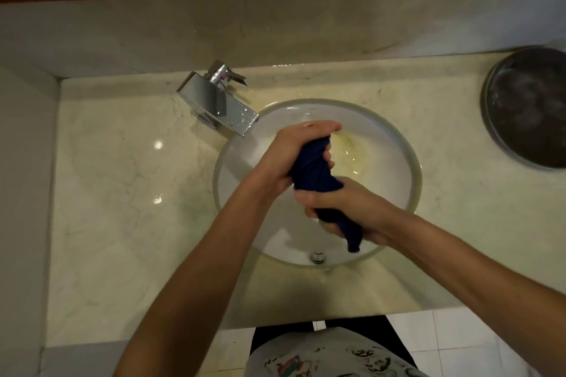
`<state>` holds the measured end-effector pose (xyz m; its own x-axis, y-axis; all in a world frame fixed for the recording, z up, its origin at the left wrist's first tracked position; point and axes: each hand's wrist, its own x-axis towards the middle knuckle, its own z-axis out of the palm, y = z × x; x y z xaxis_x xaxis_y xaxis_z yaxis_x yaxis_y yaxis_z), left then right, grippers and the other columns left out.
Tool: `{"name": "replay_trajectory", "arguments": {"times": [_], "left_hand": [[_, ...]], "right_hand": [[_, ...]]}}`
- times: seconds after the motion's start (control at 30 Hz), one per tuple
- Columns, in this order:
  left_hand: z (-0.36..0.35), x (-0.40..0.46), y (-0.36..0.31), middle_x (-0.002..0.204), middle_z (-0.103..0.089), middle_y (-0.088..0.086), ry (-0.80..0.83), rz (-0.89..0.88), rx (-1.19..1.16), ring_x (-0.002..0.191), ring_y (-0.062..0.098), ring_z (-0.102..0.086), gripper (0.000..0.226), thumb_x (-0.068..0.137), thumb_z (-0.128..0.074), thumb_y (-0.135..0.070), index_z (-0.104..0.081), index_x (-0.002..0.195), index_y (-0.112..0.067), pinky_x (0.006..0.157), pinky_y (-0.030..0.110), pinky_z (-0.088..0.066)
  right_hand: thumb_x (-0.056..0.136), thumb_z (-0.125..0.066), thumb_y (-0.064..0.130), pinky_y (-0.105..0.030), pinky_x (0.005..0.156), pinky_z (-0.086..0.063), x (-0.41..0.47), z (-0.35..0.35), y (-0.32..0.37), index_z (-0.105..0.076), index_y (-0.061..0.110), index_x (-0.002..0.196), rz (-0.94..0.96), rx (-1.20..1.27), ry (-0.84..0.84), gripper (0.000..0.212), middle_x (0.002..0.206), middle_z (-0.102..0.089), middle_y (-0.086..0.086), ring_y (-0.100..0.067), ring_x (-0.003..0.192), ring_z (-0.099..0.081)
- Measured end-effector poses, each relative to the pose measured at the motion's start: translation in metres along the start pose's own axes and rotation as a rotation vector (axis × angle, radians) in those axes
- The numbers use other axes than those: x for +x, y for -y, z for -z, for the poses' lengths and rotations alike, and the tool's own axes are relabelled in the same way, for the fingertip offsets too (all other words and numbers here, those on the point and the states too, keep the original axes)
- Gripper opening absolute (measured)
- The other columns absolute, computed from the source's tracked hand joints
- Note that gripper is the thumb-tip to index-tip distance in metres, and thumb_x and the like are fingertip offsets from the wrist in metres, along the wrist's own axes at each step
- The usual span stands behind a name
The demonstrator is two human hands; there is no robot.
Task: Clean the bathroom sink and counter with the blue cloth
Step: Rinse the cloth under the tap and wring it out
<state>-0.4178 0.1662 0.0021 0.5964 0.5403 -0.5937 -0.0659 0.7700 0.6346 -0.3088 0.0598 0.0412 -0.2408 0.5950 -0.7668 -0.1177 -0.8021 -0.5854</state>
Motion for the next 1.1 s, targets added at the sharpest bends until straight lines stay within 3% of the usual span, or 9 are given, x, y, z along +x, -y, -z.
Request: {"name": "replay_trajectory", "arguments": {"times": [0.13, 0.2, 0.27, 0.37, 0.57, 0.73, 0.9, 1.0, 1.1], "left_hand": [[0.013, 0.046, 0.015, 0.067, -0.064, 0.014, -0.313, -0.058, 0.379, 0.047, 0.011, -0.060, 0.017, 0.086, -0.072, -0.003, -0.073, 0.094, 0.011, 0.049, 0.021, -0.050], [0.021, 0.065, 0.029, 0.061, -0.063, 0.008, -0.389, -0.062, 0.605, 0.043, 0.006, -0.058, 0.013, 0.084, -0.066, -0.003, -0.071, 0.077, 0.007, 0.049, 0.019, -0.046], [0.029, 0.082, 0.048, 0.060, -0.064, 0.002, -0.479, 0.000, 0.814, 0.054, 0.016, -0.062, 0.014, 0.079, -0.062, -0.013, -0.065, 0.068, -0.005, 0.056, 0.025, -0.045], [0.043, 0.097, 0.072, 0.086, -0.070, 0.006, -0.568, 0.110, 0.938, 0.076, 0.029, -0.066, 0.029, 0.074, -0.061, -0.030, -0.067, 0.088, -0.006, 0.063, 0.029, -0.045], [0.049, 0.099, 0.085, 0.097, -0.070, 0.010, -0.640, 0.099, 0.990, 0.080, 0.031, -0.065, 0.020, 0.083, -0.062, -0.020, -0.069, 0.098, -0.008, 0.064, 0.031, -0.043], [0.046, 0.090, 0.079, 0.105, -0.070, 0.011, -0.633, 0.086, 0.976, 0.094, 0.034, -0.068, 0.023, 0.085, -0.061, -0.022, -0.067, 0.104, -0.009, 0.070, 0.033, -0.047], [0.056, 0.081, 0.046, 0.145, -0.047, 0.012, -0.690, -0.153, 0.914, 0.130, 0.029, -0.050, 0.064, 0.093, -0.066, -0.045, -0.046, 0.143, -0.011, 0.105, 0.042, -0.045], [0.058, 0.067, 0.048, 0.136, -0.055, 0.005, -0.631, -0.153, 0.609, 0.124, 0.021, -0.055, 0.059, 0.093, -0.063, -0.057, -0.061, 0.132, -0.013, 0.107, 0.034, -0.044], [0.046, 0.056, 0.052, 0.114, -0.072, -0.001, -0.456, -0.213, 0.483, 0.105, 0.012, -0.067, 0.045, 0.094, -0.067, -0.049, -0.070, 0.120, -0.012, 0.090, 0.022, -0.051]], "right_hand": [[0.082, -0.080, 0.018, -0.028, 0.061, -0.051, 0.071, 0.006, -0.019, -0.062, 0.011, 0.081, 0.035, -0.246, -0.391, 0.020, 0.065, -0.064, -0.001, -0.012, 0.055, -0.060], [0.080, -0.077, 0.015, -0.033, 0.066, -0.053, 0.104, 0.010, -0.038, -0.062, 0.011, 0.083, 0.023, -0.303, -0.477, 0.015, 0.069, -0.068, -0.003, -0.017, 0.061, -0.065], [0.080, -0.076, 0.020, -0.030, 0.061, -0.050, 0.126, 0.007, -0.055, -0.061, 0.010, 0.089, 0.002, -0.352, -0.553, 0.021, 0.076, -0.069, -0.005, -0.021, 0.068, -0.067], [0.087, -0.071, 0.031, -0.029, 0.061, -0.046, 0.145, -0.002, -0.071, -0.058, 0.009, 0.097, -0.065, -0.425, -0.635, 0.027, 0.082, -0.063, -0.003, -0.021, 0.073, -0.063], [0.088, -0.065, 0.035, -0.037, 0.070, -0.054, 0.155, -0.004, -0.083, -0.064, 0.011, 0.111, -0.080, -0.560, -0.656, 0.033, 0.099, -0.070, -0.009, -0.030, 0.089, -0.069], [0.087, -0.063, 0.036, -0.034, 0.065, -0.050, 0.155, -0.006, -0.082, -0.062, 0.013, 0.112, -0.070, -0.633, -0.665, 0.034, 0.091, -0.066, -0.004, -0.027, 0.081, -0.065], [0.080, -0.068, 0.023, -0.041, 0.071, -0.059, 0.137, 0.019, -0.062, -0.055, 0.010, 0.118, 0.079, -0.615, -0.940, 0.043, 0.098, -0.069, -0.009, -0.030, 0.086, -0.068], [0.079, -0.072, 0.023, -0.033, 0.069, -0.051, 0.119, 0.037, -0.050, -0.056, 0.010, 0.124, 0.170, -0.537, -0.984, 0.049, 0.102, -0.069, -0.007, -0.026, 0.085, -0.064], [0.078, -0.074, 0.026, -0.032, 0.067, -0.052, 0.096, 0.046, -0.047, -0.054, 0.015, 0.129, 0.292, -0.565, -0.946, 0.056, 0.100, -0.068, 0.000, -0.021, 0.082, -0.063]]}}
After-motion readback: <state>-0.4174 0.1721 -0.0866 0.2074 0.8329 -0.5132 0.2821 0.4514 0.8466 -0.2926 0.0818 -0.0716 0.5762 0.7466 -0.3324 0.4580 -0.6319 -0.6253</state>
